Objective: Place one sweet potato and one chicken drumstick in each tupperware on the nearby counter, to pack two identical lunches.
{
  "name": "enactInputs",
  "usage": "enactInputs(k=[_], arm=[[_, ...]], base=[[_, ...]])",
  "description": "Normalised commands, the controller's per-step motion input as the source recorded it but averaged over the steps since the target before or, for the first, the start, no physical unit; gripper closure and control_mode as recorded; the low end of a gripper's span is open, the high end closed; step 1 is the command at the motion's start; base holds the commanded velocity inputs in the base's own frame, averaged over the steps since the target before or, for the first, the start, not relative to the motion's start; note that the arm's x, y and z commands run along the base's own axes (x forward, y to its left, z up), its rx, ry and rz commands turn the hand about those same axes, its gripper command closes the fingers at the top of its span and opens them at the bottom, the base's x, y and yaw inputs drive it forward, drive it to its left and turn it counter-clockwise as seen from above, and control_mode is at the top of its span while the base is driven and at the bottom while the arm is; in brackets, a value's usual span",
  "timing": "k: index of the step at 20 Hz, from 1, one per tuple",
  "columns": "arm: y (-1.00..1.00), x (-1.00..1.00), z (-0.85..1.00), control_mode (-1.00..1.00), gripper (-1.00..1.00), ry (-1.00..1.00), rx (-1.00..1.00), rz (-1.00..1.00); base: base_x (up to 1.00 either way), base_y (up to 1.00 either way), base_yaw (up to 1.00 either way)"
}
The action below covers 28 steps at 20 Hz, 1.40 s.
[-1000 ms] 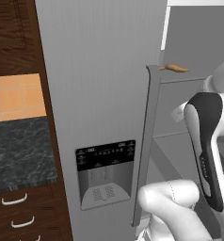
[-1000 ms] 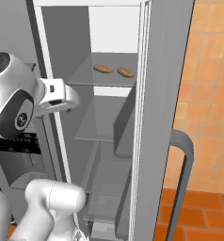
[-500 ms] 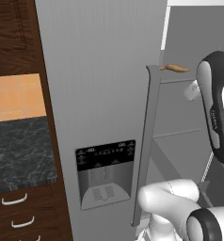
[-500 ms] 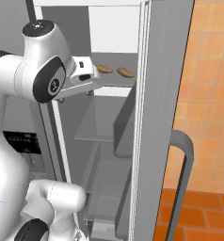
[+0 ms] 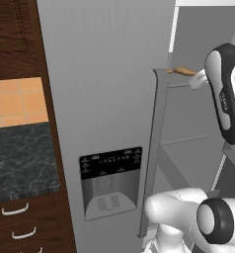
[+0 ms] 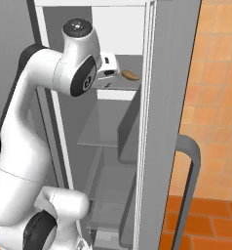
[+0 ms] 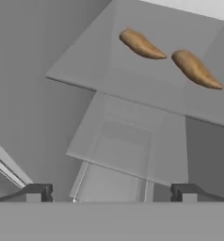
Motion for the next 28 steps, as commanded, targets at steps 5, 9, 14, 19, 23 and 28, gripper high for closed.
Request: enactInputs(k=[5,9,14,19,23,28], arm=[[-0.06,0.67,0.03,-1.0,-1.0,-0.05,0.03,0.0],[-0.1,0.67,0.09,-1.0,-1.0,0.0,0.01,0.05],[-0.29,0.77,0.0,-1.0,-1.0,0.0,0.01,0.11],[-0.26,0.8,0.0,-1.0,-1.0,-0.01,0.01,0.08],[-0.13,0.81,-0.13,-1.0,-1.0,0.0,0.0,0.05],[-0.24,0.71,-0.17,-1.0,-1.0,0.02,0.0,0.08]], base=[[0.0,0.0,0.0],[0.0,0.0,0.0],[0.0,0.0,0.0],[0.0,0.0,0.0],[0.0,0.0,0.0],[0.0,0.0,0.0]])
